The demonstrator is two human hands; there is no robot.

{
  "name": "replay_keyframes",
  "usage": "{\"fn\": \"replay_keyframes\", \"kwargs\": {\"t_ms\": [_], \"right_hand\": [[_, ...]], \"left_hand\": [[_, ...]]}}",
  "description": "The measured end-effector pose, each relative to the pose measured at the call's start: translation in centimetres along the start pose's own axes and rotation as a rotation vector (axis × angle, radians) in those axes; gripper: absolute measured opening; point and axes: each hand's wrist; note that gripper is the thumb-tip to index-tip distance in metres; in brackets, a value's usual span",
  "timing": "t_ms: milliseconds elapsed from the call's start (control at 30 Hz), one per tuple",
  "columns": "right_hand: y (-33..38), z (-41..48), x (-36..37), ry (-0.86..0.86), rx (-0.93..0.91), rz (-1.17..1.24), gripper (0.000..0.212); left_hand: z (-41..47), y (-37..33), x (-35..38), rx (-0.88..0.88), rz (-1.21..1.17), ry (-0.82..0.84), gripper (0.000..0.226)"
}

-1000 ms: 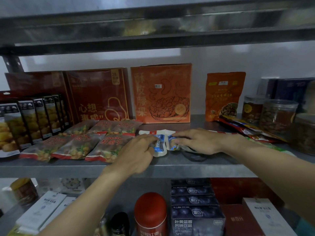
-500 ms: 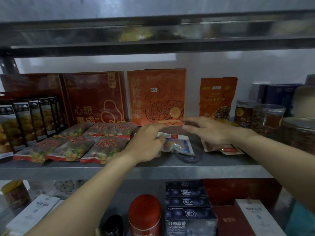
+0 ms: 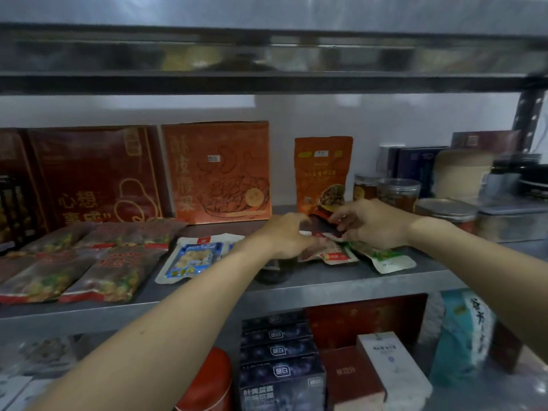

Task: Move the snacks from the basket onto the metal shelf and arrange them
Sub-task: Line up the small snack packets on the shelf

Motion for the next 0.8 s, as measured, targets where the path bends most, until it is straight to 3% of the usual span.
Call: {"fn": "replay_keyframes", "kwargs": {"t_ms": [100,233,500,800], "right_hand": [[-1.2,-0.3,0.0,0.018,0.031,-0.023,0.045],[-2.3,-1.0,0.2,0.016,0.061,-0.123,0.036],[-4.2,-1.3,2.1,-0.015,0.202,-0.047,0.04],[-4.0,-0.6,3.1,-0.122,0.29,0.173,0.051]], "left_hand": [[1.4,-0.8,0.6,-0.06,-0.081,0.081,0.067],[2.3,-1.2,1.3,-0.144,-0.228,0.072,0.072],[3.5,-0.6,2.4,-0.171,-0.58,-0.007,0.044],[3.0,-0.5,3.3,-0.143,-0.685,-0.079,0.044]]}}
Point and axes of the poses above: each hand's wrist, its own z-axis towards the middle knuckle, its own x-axis out of the palm, y = z × x, and after that the axes turned 10 degrees about y, right-handed
